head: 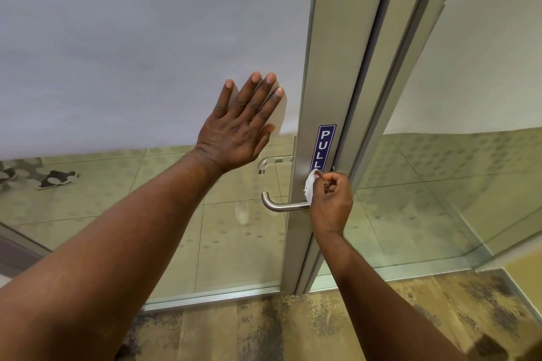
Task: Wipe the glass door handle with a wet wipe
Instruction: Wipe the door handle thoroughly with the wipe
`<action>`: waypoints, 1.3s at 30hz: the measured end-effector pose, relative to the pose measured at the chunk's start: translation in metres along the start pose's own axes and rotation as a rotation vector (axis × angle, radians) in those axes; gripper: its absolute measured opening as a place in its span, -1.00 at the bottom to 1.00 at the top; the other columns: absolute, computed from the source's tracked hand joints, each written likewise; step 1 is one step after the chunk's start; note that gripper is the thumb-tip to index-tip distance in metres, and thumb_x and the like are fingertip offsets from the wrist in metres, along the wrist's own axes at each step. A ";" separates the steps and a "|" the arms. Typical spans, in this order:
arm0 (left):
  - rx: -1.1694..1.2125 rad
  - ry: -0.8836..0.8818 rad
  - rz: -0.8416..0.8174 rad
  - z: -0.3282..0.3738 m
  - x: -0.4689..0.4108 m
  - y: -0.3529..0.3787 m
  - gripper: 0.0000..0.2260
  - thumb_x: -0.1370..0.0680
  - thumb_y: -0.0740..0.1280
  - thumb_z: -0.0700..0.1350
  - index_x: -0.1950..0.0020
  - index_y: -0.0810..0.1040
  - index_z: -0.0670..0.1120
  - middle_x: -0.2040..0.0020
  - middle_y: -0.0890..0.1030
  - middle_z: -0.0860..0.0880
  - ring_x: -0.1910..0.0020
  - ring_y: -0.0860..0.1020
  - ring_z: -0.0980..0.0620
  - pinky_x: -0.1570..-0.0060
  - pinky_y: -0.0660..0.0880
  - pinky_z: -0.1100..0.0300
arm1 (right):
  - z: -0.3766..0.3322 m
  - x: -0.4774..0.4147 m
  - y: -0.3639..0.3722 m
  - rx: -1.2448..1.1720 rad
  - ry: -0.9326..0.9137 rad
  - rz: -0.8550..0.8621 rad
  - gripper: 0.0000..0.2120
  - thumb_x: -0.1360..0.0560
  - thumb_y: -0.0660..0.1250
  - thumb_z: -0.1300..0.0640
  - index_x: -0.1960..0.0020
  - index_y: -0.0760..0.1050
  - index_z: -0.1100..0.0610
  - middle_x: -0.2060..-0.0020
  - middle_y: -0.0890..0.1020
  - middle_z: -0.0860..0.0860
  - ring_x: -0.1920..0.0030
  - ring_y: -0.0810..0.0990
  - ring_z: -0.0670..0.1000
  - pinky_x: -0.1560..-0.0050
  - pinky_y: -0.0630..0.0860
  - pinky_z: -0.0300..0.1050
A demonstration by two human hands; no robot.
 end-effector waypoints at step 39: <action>-0.005 0.003 0.008 0.000 0.001 0.002 -0.36 -0.72 0.06 0.12 -0.69 -0.14 -0.09 -0.69 -0.03 -0.13 -0.64 -0.30 -0.07 -0.58 -0.37 -0.08 | 0.031 0.012 0.010 -0.077 0.490 0.219 -0.81 -0.51 0.44 -0.03 0.06 0.58 0.09 0.13 0.71 0.01 0.12 0.70 0.10 0.11 0.70 0.05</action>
Point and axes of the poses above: each hand's wrist, its own x-axis away from the middle knuckle, its own y-axis out of the palm, z = x × y, the point moved 9 cm from there along -x, towards the middle knuckle
